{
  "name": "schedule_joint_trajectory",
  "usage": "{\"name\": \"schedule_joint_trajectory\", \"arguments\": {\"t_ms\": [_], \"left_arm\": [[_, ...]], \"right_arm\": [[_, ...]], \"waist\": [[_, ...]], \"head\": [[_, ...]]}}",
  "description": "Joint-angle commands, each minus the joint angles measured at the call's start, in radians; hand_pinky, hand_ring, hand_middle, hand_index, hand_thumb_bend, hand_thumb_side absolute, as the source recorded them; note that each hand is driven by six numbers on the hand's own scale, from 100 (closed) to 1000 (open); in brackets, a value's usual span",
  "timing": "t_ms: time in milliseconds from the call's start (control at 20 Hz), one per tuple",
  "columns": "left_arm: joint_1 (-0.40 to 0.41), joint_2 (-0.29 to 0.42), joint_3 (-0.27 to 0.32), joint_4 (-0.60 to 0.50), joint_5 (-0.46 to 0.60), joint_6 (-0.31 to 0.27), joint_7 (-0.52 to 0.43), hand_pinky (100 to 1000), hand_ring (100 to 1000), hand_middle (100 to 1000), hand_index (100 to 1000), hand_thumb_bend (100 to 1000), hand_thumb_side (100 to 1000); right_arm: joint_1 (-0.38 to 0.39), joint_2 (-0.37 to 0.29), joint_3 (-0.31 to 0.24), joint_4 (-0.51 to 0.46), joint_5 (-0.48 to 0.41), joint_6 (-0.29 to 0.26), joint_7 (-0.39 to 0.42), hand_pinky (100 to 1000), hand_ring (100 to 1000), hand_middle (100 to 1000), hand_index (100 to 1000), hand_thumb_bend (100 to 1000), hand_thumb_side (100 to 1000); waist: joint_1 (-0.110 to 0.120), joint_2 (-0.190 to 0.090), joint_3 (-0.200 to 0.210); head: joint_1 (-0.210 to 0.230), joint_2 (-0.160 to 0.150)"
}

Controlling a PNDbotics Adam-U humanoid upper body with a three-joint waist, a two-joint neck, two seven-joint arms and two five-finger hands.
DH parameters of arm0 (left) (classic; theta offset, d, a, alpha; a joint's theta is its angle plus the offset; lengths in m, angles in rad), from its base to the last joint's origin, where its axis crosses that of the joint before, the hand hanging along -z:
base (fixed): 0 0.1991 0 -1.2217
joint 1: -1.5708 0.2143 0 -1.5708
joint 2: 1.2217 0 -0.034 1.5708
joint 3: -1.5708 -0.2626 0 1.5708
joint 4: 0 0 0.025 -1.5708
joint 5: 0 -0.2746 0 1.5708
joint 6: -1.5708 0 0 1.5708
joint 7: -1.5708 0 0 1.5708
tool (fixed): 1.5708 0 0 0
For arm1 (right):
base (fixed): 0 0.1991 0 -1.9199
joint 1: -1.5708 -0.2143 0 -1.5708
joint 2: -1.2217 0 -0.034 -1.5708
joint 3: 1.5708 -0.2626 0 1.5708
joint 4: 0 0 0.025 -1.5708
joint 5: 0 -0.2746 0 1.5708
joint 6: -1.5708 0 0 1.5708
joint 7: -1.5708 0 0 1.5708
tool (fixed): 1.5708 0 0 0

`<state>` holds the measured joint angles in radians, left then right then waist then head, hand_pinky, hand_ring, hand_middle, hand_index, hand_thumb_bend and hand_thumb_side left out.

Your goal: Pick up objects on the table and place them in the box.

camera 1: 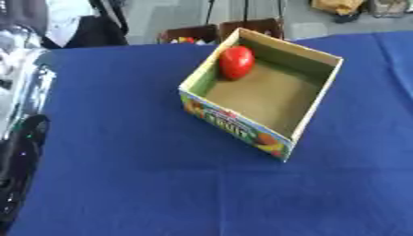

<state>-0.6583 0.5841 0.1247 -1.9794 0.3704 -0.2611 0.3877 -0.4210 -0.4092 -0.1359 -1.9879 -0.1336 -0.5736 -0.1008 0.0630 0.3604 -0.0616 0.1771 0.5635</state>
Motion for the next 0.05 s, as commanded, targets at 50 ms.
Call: {"name": "schedule_joint_trajectory", "arguments": {"t_ms": [50], "left_arm": [[0.029, 0.061, 0.048, -0.02, 0.037, -0.093, 0.014, 689, 774, 728, 952, 412, 977]], "right_arm": [[-0.001, -0.033, -0.018, -0.012, 0.009, -0.006, -0.017, 834, 871, 641, 820, 100, 823]], "waist": [[-0.021, -0.046, 0.011]], "head": [[-0.011, 0.012]]}}
